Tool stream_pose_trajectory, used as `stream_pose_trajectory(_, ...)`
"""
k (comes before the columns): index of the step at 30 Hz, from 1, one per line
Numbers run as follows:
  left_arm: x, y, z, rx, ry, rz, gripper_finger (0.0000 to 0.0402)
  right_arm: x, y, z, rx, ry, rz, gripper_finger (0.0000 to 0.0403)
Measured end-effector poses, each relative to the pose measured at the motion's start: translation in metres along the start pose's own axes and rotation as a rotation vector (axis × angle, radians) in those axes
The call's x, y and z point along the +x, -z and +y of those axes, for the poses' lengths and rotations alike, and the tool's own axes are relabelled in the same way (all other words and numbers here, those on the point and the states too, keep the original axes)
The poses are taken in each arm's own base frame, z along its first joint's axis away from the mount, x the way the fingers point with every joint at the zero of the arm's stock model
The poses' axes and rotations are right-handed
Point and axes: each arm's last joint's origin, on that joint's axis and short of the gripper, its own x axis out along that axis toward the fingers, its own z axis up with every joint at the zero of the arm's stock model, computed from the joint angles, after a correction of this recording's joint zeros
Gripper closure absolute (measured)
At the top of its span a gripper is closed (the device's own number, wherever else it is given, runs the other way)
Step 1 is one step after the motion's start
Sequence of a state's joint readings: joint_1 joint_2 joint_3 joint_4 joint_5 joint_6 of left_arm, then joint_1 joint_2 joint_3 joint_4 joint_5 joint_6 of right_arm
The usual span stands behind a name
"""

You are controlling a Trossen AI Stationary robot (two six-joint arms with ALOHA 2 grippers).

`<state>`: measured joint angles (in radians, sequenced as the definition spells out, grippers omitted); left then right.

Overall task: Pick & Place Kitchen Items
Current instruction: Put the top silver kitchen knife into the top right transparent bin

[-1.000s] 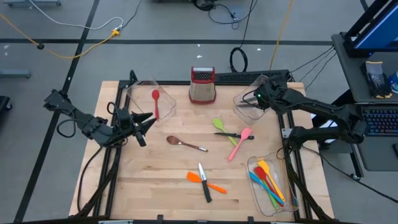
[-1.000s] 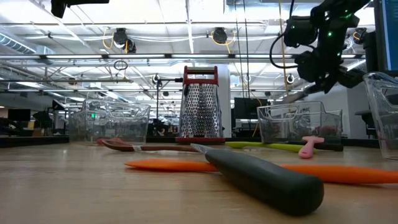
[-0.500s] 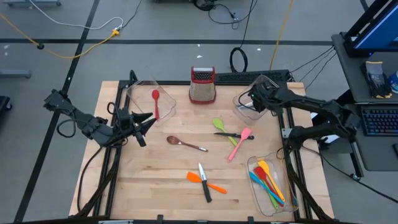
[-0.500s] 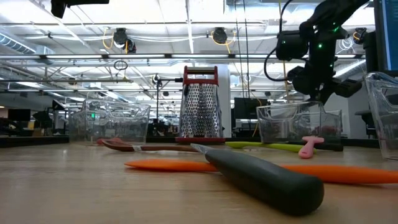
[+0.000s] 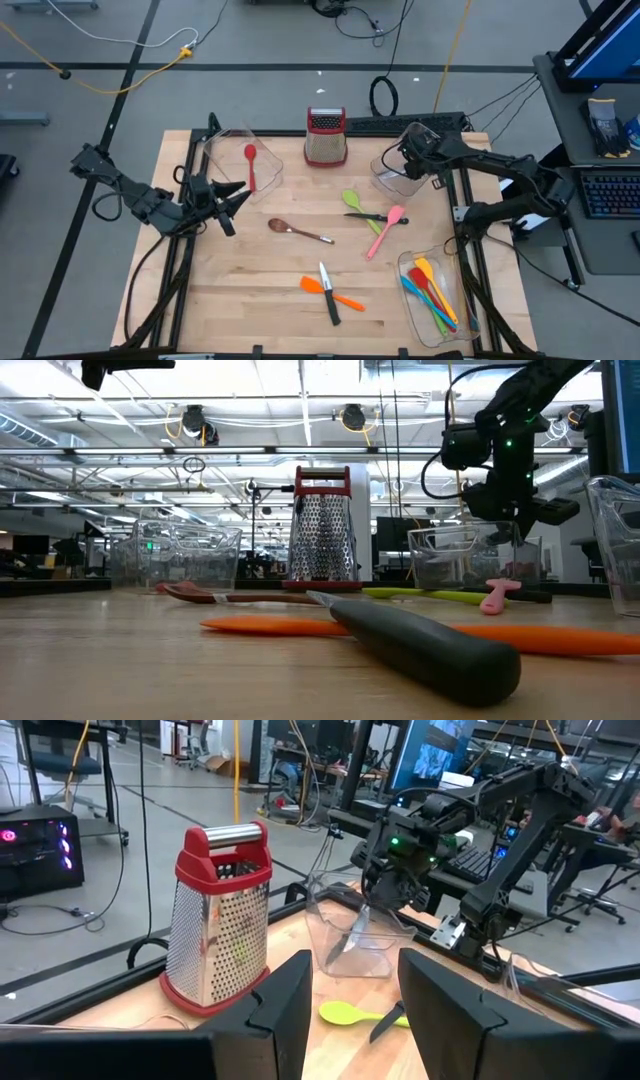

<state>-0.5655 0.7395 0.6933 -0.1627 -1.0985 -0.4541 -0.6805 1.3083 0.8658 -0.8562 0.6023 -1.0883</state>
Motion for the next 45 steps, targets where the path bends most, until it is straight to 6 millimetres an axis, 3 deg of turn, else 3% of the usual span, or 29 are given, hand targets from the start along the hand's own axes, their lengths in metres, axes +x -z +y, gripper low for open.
stream_pose_trajectory(26, 0.0, 0.002, 0.001, 0.021, -0.007, 0.008, 0.0249, 0.015, 0.015, -0.006, 0.127, -0.17, -0.21, 0.0309)
stream_pose_trajectory(45, 0.0, 0.002, 0.001, 0.024, -0.008, 0.01, 0.0249, 0.037, -0.001, -0.009, 0.154, -0.223, -0.181, 0.0306)
